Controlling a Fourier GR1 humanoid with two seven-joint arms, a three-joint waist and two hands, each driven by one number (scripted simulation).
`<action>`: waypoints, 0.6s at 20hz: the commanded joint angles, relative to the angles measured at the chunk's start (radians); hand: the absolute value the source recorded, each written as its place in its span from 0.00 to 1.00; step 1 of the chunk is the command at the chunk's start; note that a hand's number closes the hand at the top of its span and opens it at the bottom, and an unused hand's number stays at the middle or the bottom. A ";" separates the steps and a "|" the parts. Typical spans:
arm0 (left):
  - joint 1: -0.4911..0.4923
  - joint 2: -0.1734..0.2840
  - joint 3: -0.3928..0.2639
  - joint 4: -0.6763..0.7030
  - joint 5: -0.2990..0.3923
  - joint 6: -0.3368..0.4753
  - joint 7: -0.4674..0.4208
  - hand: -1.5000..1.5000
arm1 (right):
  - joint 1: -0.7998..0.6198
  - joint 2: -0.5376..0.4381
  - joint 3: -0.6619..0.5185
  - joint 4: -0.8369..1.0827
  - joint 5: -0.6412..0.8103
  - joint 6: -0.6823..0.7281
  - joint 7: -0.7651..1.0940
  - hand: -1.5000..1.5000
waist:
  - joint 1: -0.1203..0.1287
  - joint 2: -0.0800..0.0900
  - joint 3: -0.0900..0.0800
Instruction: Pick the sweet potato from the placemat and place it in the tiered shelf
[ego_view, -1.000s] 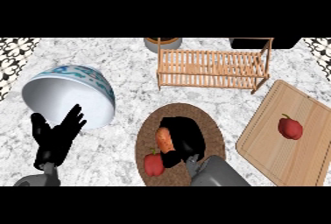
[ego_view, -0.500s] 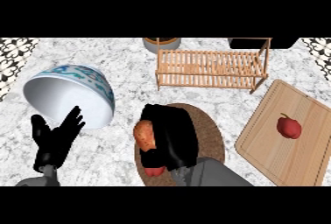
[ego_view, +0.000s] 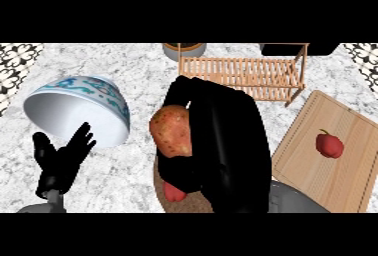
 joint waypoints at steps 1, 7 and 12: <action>-0.022 0.003 0.011 0.032 0.003 0.000 0.015 0.50 | -0.122 0.001 -0.162 -0.036 -0.015 0.164 0.151 1.00 | -0.001 0.004 -0.002; -0.014 -0.014 -0.002 0.048 -0.017 0.005 -0.018 0.50 | -0.292 -0.045 -0.392 0.044 -0.101 0.234 0.129 1.00 | 0.000 0.005 -0.002; -0.040 -0.003 0.000 0.021 -0.003 -0.008 0.028 0.50 | -0.460 -0.093 -0.530 0.232 -0.130 0.229 0.059 1.00 | 0.011 0.007 -0.002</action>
